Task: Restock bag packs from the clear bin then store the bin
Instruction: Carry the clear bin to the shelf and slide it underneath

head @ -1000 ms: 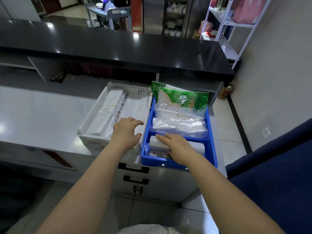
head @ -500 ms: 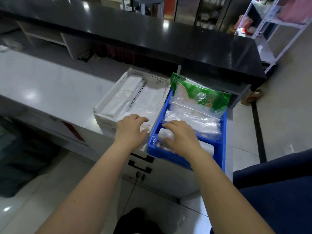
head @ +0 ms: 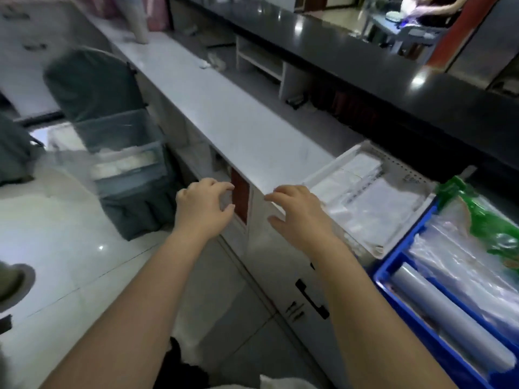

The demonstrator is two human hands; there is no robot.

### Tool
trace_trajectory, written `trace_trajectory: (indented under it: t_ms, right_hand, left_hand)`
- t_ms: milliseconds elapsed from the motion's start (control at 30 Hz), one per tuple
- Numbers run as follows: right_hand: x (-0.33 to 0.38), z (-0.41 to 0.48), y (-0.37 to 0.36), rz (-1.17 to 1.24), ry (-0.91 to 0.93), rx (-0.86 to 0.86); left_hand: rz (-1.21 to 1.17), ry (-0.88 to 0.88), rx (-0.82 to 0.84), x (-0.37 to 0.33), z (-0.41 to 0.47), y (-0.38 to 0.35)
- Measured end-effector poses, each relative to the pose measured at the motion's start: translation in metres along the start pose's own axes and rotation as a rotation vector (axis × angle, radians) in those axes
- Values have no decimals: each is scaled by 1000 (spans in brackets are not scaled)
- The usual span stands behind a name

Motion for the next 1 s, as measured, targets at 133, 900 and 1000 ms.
trace_trajectory:
  t_ms: [133,900,1000]
  right_hand:
    - [99,70,-50,-2,147,23]
    - [451,419,-292,216,370,58]
    - [451,484,-320,230,340,34]
  left_hand:
    - [30,116,-69,117,14,44]
    - [130,359,-63,597,186,167]
    - [131,334,-79,633,251,164]
Point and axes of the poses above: each hand's wrist, its own z-axis towards the middle knuckle, its own y-axis out of the back of the hand, x = y × z, the point moved 9 cm from there along z, towards the middle knuckle, and after that the axes turned 7 degrees about -x, right-handed, at the moved point
